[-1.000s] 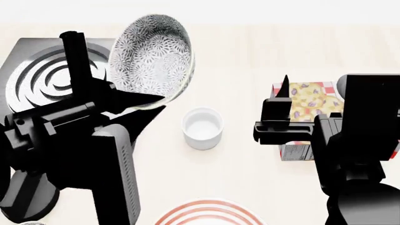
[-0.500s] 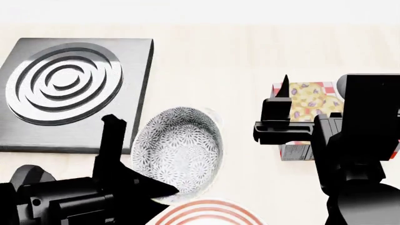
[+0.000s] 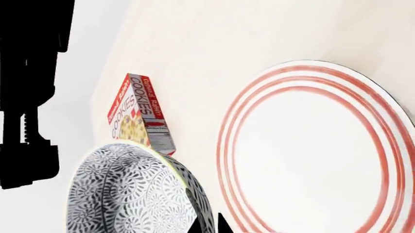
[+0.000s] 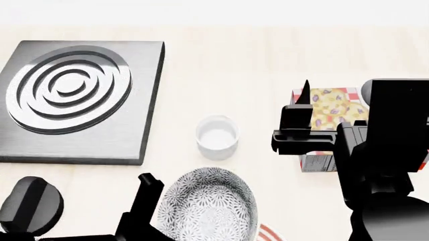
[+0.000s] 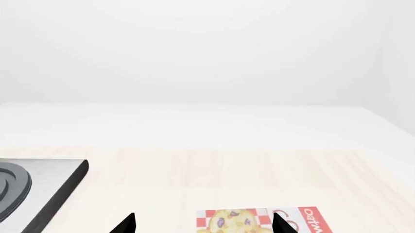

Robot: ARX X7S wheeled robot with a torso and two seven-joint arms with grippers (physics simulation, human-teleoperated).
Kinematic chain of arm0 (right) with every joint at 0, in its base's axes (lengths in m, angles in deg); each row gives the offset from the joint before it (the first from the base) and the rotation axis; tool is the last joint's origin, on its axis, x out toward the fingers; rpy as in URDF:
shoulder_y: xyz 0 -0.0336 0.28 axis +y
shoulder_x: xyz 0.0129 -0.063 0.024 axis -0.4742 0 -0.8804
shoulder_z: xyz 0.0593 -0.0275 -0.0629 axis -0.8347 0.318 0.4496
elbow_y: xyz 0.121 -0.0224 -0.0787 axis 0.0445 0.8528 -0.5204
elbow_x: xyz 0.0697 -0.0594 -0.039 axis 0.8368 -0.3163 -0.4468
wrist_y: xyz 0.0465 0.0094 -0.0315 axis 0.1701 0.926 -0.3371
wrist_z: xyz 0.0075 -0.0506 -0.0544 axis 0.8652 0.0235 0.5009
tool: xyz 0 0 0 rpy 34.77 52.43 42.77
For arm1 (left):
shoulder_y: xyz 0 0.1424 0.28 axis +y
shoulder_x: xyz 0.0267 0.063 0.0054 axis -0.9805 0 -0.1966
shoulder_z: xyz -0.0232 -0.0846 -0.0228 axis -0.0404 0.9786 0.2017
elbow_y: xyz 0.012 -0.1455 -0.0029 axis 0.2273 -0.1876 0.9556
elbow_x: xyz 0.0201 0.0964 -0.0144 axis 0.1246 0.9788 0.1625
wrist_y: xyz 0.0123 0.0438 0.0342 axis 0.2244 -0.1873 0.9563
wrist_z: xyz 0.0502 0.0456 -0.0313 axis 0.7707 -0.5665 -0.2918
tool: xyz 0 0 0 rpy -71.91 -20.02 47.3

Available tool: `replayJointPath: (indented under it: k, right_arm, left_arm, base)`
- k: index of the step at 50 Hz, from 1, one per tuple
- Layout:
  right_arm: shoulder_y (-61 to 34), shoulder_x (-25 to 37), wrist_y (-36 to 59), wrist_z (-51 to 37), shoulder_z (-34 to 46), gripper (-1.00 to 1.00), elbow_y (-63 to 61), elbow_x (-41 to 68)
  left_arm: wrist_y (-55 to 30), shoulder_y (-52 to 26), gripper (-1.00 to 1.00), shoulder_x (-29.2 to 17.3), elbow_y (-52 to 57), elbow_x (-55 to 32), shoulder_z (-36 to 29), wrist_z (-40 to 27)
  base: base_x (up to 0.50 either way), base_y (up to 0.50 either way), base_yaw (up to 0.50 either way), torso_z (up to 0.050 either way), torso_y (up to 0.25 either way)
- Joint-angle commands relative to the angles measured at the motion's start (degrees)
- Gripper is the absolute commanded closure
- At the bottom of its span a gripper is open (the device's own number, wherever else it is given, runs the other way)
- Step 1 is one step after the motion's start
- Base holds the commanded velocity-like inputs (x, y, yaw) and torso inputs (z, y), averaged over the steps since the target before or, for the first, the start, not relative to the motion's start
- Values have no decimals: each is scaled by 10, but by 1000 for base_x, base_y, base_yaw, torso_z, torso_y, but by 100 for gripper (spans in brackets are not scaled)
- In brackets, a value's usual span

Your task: Pick the akita bowl on the stove and place it on the plate.

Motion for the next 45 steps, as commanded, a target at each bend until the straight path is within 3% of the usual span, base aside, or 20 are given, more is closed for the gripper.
replayJointPath:
  k: [1,27,45]
  right_arm:
    - [1,1,-3,-1,1,-100,1,2]
    - [1,5,-7,-4,4,-100,3,6]
    - [4,7,-13,-5,6,-100,6,8]
  left_arm:
    - [-18,6,100,23,12,15,-11,-7]
    - [-42,24,100,68,-14,-23,6,6]
    - [-23,45,100,69,-42,-9,-18,-8]
  base:
    - [0,0,0,0,0]
    - [0,0,0,0,0]
    - [0,0,0,0,1]
